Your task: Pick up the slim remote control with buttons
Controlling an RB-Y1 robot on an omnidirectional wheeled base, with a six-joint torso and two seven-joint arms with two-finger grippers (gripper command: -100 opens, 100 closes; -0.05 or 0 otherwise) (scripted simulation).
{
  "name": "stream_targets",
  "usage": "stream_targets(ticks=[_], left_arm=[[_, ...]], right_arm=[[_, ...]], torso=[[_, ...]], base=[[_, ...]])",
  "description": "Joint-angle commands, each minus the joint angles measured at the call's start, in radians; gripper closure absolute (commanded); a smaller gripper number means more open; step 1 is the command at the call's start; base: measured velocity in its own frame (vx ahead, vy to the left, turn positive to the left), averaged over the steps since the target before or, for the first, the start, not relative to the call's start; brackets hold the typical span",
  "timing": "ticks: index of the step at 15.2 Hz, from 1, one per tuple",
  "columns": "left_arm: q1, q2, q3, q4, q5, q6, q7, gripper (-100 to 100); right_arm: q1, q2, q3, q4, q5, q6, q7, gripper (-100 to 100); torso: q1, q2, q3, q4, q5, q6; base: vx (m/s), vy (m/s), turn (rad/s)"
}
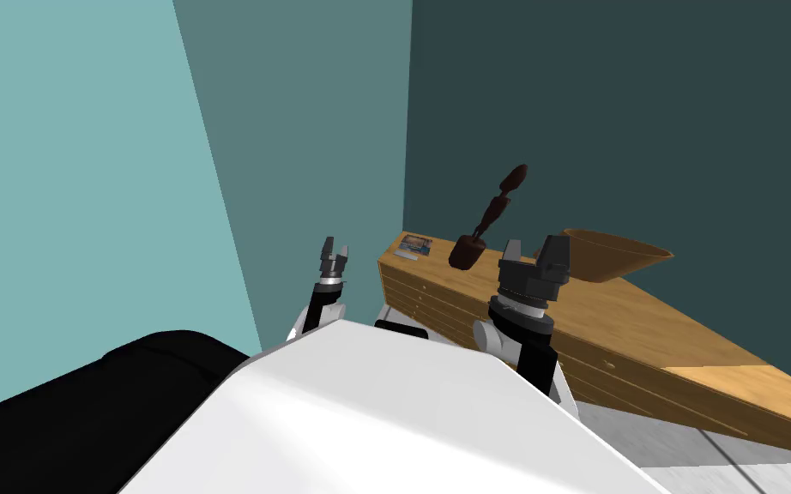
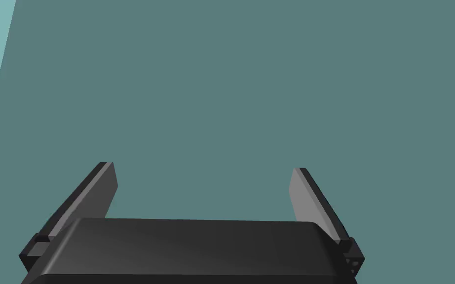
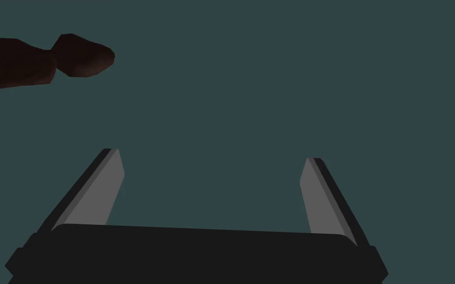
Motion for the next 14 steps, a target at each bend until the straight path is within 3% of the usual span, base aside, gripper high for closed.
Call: stream_targets(ticks=[1,5,7,8,9,11,12,13,14], left_arm=[[-0.033,0.038,-0.003,0.029,0.002,0.029,-0.001,-100],[-0.082,0.068,-0.003,0.073,0.005,0.074,-0.003,-100],[-0.146,0.096,-0.002,0.136,0.010,0.126,-0.005,-100],[-0.148,0.096,-0.002,0.136,0.010,0.136,-0.005,-100],[-0.181,0.109,0.000,0.168,0.013,0.167,-0.007,-100],[-0.187,0.109,0.000,0.174,0.013,0.173,-0.007,-100],[-0.228,0.121,0.001,0.215,0.017,0.203,-0.009,-100],[-0.229,0.121,0.001,0.215,0.017,0.214,-0.009,-100],[-0.267,0.133,0.003,0.249,0.021,0.246,-0.010,-100]], right_arm=[[0.000,0.000,0.000,0.000,0.000,0.000,0.000,0],[0.000,0.000,0.000,0.000,0.000,0.000,0.000,0],[0.000,0.000,0.000,0.000,0.000,0.000,0.000,0],[0.000,0.000,0.000,0.000,0.000,0.000,0.000,0],[0.000,0.000,0.000,0.000,0.000,0.000,0.000,0],[0.000,0.000,0.000,0.000,0.000,0.000,0.000,0],[0.000,0.000,0.000,0.000,0.000,0.000,0.000,0],[0.000,0.000,0.000,0.000,0.000,0.000,0.000,0],[0.000,0.000,0.000,0.000,0.000,0.000,0.000,0]], torso=[[0.000,0.000,0.000,0.000,0.000,0.000],[-0.004,0.002,0.001,0.000,-0.001,0.000],[-0.003,0.002,0.001,0.000,-0.001,0.000],[-0.002,0.002,0.001,0.000,0.000,0.001],[-0.002,0.002,0.001,0.000,0.000,0.000],[-0.001,0.001,0.001,0.000,0.000,0.000],[0.000,0.001,0.001,0.000,0.000,0.000],[0.000,0.001,0.000,0.000,0.000,0.000],[0.000,0.001,0.000,0.000,0.000,0.000]], base=[[-0.020,-0.033,-0.060],[-0.035,-0.059,-0.050],[-0.031,-0.026,-0.056],[-0.028,-0.017,-0.056],[-0.024,-0.016,-0.067],[-0.017,-0.009,-0.028],[-0.013,-0.005,-0.028],[-0.013,-0.005,-0.044],[-0.017,-0.006,-0.062]])
